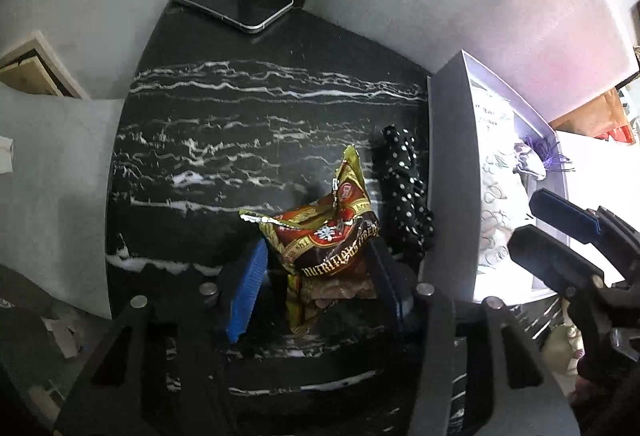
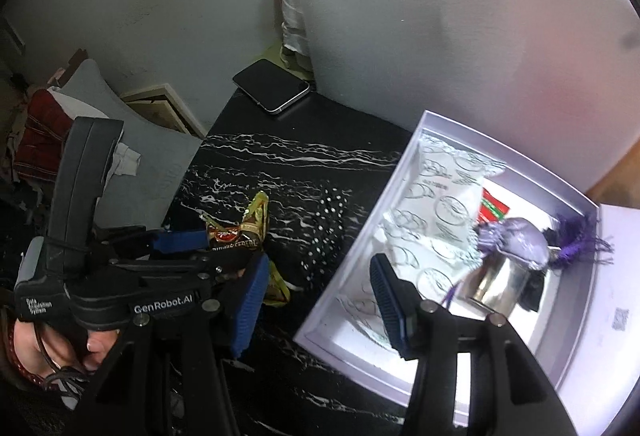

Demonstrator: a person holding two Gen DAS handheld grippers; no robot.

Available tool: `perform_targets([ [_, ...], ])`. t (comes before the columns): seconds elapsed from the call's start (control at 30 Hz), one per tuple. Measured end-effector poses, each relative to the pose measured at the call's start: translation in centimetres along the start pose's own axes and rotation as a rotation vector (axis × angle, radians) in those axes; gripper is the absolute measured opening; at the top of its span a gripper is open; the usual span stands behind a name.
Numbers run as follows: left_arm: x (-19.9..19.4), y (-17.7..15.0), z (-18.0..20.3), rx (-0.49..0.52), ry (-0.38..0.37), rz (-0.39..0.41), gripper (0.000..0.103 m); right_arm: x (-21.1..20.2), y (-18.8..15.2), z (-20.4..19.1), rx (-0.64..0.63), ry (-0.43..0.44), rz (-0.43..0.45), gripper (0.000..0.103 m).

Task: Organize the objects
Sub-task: 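Reach the left tool down to the gold cereal snack packet, then grasp the gold cereal packet with the left tool while the right tool grasps the polka-dot hair tie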

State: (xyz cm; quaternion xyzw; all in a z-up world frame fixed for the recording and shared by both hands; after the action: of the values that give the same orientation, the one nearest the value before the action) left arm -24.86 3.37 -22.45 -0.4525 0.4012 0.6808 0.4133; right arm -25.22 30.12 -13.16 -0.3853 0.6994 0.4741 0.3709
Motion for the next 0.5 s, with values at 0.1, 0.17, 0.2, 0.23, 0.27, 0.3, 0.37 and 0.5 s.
perform_targets([
  [0.1,0.1,0.6,-0.6,0.016,0.032,0.018,0.049,0.7,0.4,-0.7,-0.028,-0.011,-0.016,0.05],
  [0.17,0.0,1.1,-1.3,0.017,0.045,0.023,0.049,1.6,0.7,-1.1,-0.048,-0.022,-0.035,0.048],
  [0.2,-0.1,1.3,-1.7,0.017,0.05,0.025,0.049,2.1,0.9,-1.3,-0.055,-0.023,-0.044,0.047],
  [0.23,-0.1,1.5,-2.1,0.017,0.055,0.028,0.049,2.5,1.0,-1.4,-0.059,-0.023,-0.05,0.047],
  [0.27,-0.2,1.7,-2.6,0.016,0.061,0.03,0.049,2.8,1.1,-1.7,-0.076,-0.02,-0.06,0.046],
  [0.3,-0.3,2.0,-3.2,0.015,0.066,0.033,0.049,3.3,1.3,-2.0,-0.088,-0.02,-0.065,0.045],
  [0.37,-0.5,2.3,-4.1,0.015,0.077,0.038,0.049,4.1,1.5,-2.4,-0.129,-0.018,-0.081,0.045],
  [0.5,-0.9,2.5,-5.5,0.047,0.073,0.042,0.05,5.5,2.1,-3.1,-0.162,-0.032,-0.095,0.045],
])
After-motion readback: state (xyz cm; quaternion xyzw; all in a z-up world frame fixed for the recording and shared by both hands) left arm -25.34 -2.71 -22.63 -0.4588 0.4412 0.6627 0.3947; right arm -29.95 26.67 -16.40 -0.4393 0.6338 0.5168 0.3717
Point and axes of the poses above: each gripper's, at about its wrist camera, not at the fingertips, and x roughly the way its jaws point, z to its right, y to its top, the point moved 5 cm from there along x, roughly the way its jaws point, and after that the axes turned 5 degrees about -z, right-handed, at the moved point
